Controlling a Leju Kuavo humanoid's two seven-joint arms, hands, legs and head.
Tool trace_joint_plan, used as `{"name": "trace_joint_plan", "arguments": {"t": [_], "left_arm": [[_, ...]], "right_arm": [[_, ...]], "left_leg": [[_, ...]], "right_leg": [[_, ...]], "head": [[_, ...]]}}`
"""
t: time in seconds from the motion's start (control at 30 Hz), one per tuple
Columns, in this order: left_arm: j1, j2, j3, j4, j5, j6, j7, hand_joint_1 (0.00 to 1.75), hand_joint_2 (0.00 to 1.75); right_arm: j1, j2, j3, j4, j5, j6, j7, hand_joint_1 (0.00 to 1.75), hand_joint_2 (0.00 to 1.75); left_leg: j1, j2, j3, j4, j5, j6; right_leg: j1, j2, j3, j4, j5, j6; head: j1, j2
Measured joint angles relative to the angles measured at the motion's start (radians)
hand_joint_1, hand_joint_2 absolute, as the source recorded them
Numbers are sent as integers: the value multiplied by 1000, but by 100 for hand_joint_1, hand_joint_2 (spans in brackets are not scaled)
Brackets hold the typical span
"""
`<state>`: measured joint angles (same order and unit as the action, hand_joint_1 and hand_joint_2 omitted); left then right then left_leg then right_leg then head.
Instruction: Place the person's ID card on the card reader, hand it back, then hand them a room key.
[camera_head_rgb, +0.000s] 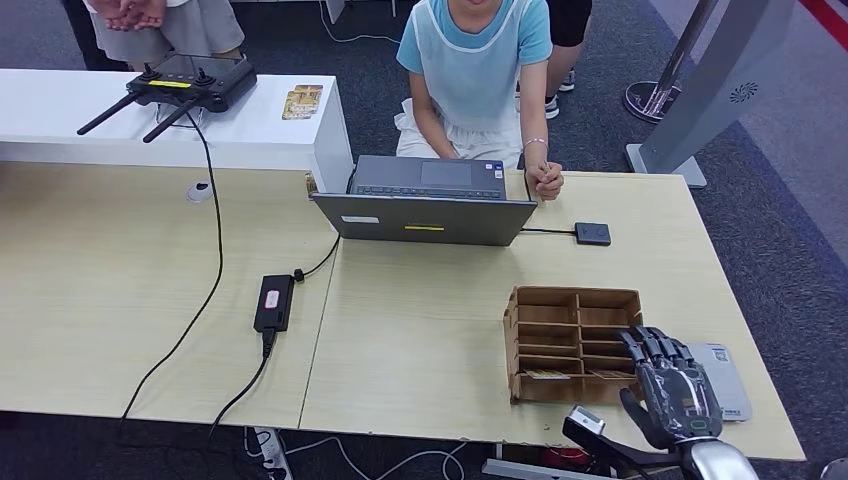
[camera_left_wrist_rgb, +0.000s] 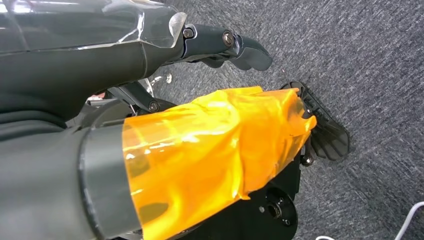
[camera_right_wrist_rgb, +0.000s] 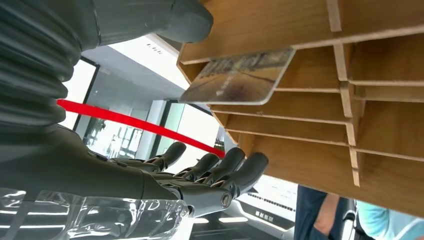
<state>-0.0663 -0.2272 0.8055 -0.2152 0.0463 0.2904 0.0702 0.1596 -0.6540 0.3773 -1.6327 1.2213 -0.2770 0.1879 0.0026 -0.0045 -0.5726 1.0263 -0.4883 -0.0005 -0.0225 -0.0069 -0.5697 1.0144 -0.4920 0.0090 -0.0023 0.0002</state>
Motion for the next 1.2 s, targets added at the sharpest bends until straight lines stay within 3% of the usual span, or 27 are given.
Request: {"name": "trace_joint_plan", "arguments": {"t": [0.1,0.17,0.3,0.33,0.93,1.2], "left_arm": [[0,0,-6,0,-4,0,0,0,0],[0,1,-9,0,-7,0,0,0,0],[0,1,-16,0,-11,0,0,0,0],[0,1,-18,0,-12,0,0,0,0],[0,5,-43,0,-40,-5,11,0,0],[1,8,-61,0,-57,-8,18,0,0]], "right_arm": [[-1,-4,0,0,-6,9,-3,78,175],[-2,-5,0,0,-6,12,-5,83,175],[-5,-6,0,4,-6,12,-6,126,175],[-5,-6,0,5,-6,12,-6,130,175],[-21,-5,1,23,-6,5,-20,156,175],[-26,-3,0,30,-11,-30,-27,158,175]], "left_leg": [[0,0,0,0,0,0],[0,0,0,0,0,0],[0,0,0,0,0,0],[0,0,0,0,0,0],[0,0,0,0,0,0],[0,0,0,0,0,0]], "right_leg": [[0,0,0,0,0,0],[0,0,0,0,0,0],[0,0,0,0,0,0],[0,0,0,0,0,0],[0,0,0,0,0,0],[0,0,0,0,0,0]], "head": [[0,0],[0,0],[0,0],[0,0],[0,0],[0,0]]}}
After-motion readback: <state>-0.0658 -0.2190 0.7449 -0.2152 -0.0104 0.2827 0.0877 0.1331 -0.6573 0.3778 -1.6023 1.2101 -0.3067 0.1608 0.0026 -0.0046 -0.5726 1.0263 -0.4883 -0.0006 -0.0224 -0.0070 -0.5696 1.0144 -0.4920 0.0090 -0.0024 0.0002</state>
